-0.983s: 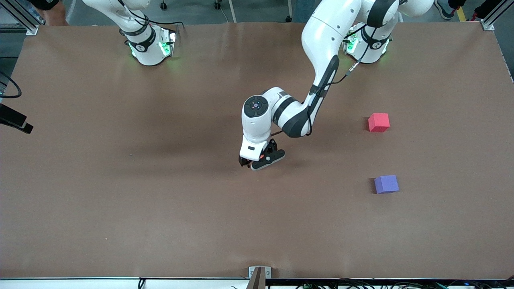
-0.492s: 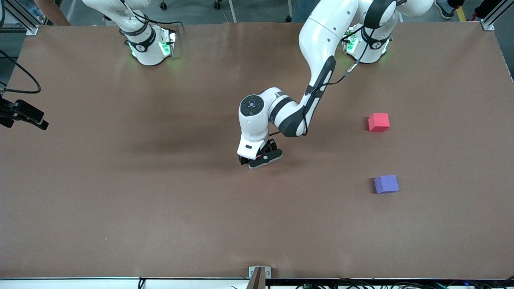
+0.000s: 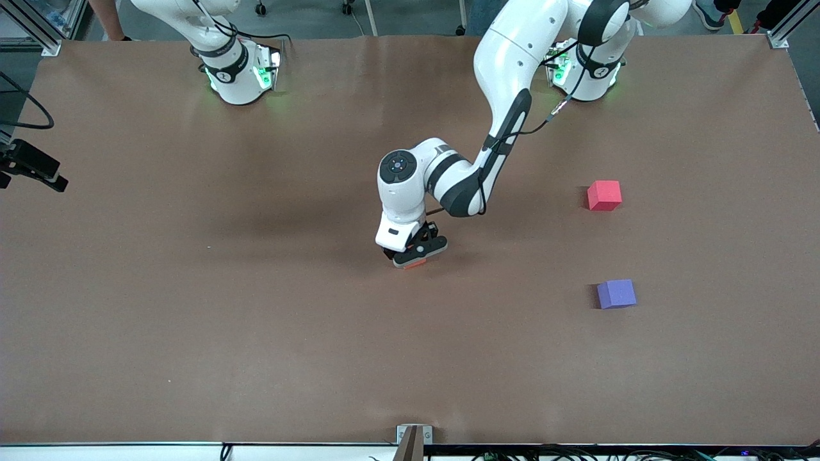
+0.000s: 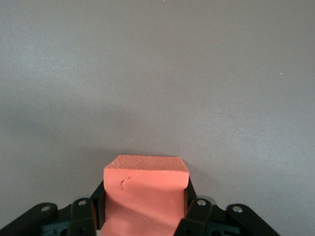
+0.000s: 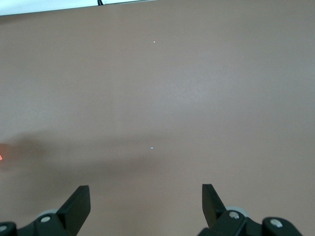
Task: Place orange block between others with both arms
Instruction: 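Carry the orange cube with the left gripper toward the purple cube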
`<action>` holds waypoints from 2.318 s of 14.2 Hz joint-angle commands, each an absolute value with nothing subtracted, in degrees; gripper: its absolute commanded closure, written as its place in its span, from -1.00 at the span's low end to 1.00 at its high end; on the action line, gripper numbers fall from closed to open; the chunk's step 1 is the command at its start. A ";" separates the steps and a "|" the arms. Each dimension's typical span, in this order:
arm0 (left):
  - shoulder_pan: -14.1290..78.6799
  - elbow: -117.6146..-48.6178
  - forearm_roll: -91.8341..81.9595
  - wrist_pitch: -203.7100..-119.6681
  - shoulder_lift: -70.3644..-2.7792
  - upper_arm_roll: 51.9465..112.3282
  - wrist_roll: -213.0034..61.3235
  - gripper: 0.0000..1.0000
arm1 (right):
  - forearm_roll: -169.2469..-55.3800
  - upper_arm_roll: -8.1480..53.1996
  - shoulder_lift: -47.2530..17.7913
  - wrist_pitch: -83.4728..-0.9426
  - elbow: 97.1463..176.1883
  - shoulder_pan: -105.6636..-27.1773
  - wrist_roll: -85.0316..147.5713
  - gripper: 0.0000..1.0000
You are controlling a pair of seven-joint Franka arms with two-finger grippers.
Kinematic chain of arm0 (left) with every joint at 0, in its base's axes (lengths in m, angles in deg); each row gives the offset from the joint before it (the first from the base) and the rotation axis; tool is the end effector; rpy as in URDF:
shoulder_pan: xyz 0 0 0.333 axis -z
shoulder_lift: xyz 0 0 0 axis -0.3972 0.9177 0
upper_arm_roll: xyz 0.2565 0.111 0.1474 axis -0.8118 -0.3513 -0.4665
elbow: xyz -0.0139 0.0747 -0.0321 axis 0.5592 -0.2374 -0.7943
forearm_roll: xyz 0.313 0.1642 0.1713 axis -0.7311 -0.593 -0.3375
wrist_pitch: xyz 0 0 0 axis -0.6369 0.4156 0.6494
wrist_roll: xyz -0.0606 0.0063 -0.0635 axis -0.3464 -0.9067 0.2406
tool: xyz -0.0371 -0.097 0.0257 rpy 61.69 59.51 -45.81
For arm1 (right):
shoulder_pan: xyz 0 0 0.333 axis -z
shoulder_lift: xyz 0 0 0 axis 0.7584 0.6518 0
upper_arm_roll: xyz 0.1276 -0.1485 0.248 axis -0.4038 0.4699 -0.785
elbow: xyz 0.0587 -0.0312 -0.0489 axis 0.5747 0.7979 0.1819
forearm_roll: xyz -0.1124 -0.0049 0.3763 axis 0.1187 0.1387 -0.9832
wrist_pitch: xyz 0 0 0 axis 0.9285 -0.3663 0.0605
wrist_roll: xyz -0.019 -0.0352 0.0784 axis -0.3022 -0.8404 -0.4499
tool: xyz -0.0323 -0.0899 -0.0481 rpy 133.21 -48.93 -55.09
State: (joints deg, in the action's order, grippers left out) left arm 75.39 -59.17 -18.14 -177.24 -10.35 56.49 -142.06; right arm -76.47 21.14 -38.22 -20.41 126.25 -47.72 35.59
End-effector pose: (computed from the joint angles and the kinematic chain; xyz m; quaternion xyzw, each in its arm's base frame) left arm 0.5201 -0.5434 0.2005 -0.9771 -0.1926 -0.0906 0.0008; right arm 0.5592 -0.0537 0.6434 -0.9980 0.0434 -0.0454 0.0069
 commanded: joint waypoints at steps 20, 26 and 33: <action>42.75 -95.61 -18.76 -173.70 -44.25 56.25 -98.51 0.43 | -75.47 21.30 -38.37 -21.42 126.59 -49.85 35.33 -1.00; 36.60 -108.10 -18.76 -186.36 -47.16 56.25 -89.44 0.43 | -75.38 21.47 -38.37 -21.60 126.59 -49.67 35.25 -1.00; 34.30 -116.03 -18.85 -197.63 -46.46 56.60 -82.06 0.43 | -75.47 21.47 -38.37 -21.77 126.50 -49.67 35.69 -1.00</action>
